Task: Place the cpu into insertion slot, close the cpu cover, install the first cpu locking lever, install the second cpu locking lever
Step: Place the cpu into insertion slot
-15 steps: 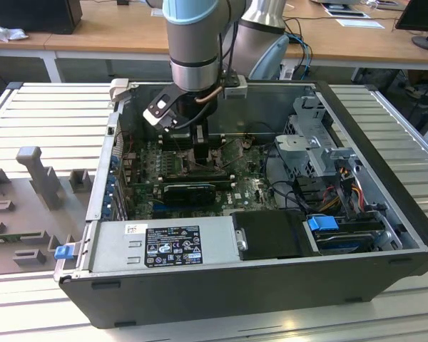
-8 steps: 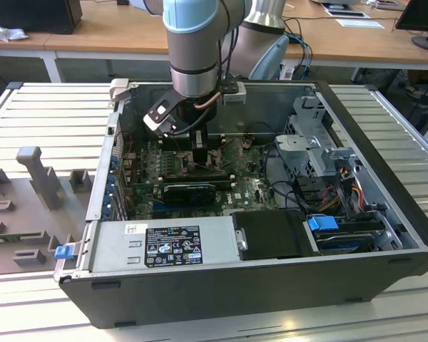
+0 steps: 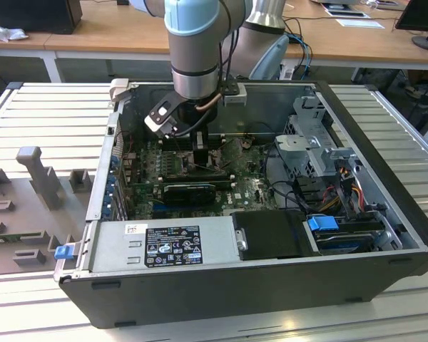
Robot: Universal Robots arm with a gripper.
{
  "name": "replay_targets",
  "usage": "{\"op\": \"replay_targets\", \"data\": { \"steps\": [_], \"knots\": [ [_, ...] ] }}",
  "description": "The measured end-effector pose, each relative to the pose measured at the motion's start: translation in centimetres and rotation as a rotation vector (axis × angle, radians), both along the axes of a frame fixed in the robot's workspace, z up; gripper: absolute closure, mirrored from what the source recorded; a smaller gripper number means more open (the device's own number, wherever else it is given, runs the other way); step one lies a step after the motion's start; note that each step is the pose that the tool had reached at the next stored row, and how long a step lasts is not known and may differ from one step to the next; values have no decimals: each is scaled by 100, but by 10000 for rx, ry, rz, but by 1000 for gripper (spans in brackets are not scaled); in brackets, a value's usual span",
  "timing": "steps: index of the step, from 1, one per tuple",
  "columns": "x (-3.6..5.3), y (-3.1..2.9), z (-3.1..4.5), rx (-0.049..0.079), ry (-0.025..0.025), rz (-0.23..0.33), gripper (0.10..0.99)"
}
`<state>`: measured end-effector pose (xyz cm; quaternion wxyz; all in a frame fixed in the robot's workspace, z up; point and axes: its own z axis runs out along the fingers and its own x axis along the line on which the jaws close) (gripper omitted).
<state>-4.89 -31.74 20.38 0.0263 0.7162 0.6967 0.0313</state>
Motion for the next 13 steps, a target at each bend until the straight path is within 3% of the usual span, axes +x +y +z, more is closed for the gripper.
{"op": "replay_targets", "data": {
  "steps": [13],
  "knots": [
    [4, 0, -35, -5, 12, -22, 545]
  ]
}}
